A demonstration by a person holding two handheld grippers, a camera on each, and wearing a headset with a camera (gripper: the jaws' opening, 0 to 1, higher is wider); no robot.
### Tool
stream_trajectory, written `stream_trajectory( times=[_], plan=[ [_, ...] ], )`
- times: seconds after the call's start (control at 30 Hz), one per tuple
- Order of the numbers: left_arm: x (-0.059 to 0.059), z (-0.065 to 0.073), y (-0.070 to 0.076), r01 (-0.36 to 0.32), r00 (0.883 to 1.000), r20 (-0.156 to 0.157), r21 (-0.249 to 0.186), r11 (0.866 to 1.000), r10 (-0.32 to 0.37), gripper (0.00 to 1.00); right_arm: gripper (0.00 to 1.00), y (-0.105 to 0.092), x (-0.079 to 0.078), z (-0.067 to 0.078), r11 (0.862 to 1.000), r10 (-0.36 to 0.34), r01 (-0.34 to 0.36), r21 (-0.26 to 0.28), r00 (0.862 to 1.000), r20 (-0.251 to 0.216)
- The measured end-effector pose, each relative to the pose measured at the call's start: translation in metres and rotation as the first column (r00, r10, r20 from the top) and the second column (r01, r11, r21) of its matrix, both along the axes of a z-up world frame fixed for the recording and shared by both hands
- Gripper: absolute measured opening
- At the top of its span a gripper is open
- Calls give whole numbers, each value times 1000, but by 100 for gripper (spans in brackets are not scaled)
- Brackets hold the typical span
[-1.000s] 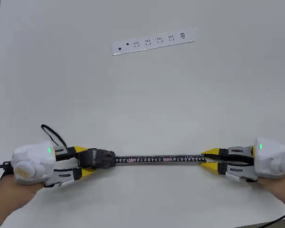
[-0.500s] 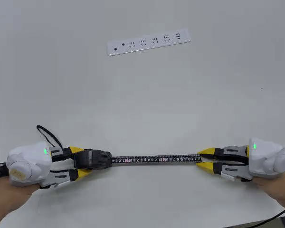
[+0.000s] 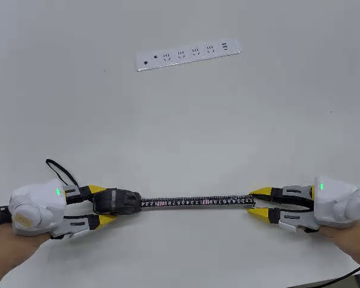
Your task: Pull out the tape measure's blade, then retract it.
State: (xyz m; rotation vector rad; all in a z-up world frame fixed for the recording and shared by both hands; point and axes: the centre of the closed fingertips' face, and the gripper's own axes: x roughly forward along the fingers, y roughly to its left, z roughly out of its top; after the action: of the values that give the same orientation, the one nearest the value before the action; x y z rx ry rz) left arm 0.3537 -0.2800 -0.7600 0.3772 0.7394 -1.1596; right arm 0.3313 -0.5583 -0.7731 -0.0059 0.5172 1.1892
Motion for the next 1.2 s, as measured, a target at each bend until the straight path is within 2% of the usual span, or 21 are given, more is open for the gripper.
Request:
stream_trajectory(
  times=[0.13, 0.23, 0.53, 0.87, 1.07, 1.2],
  plan=[
    [-1, 1, -5, 0, 1000, -4, 1, 1000, 0, 41, 22, 2, 2, 3, 1000, -10, 10, 14, 1000, 3],
    [0, 0, -5, -8, 1000, -6, 7, 1000, 8, 45, 27, 4, 7, 12, 998, -33, 33, 54, 999, 2],
    [1, -3, -1, -22, 1000, -17, 5, 1000, 23, 47, 29, 4, 3, 9, 1000, -20, 20, 24, 1000, -1],
    [3, -3, 2, -36, 999, -10, 4, 999, 36, 47, 30, 6, 2, 11, 999, -30, 30, 19, 1000, -1],
    [6, 1, 5, -70, 998, -7, -11, 998, 70, 47, 30, 7, 2, 14, 999, -51, 51, 11, 999, 5],
    [2, 5, 2, -80, 997, -10, -17, 997, 80, 47, 30, 9, 0, 14, 997, -71, 71, -8, 997, 1]
  ],
)
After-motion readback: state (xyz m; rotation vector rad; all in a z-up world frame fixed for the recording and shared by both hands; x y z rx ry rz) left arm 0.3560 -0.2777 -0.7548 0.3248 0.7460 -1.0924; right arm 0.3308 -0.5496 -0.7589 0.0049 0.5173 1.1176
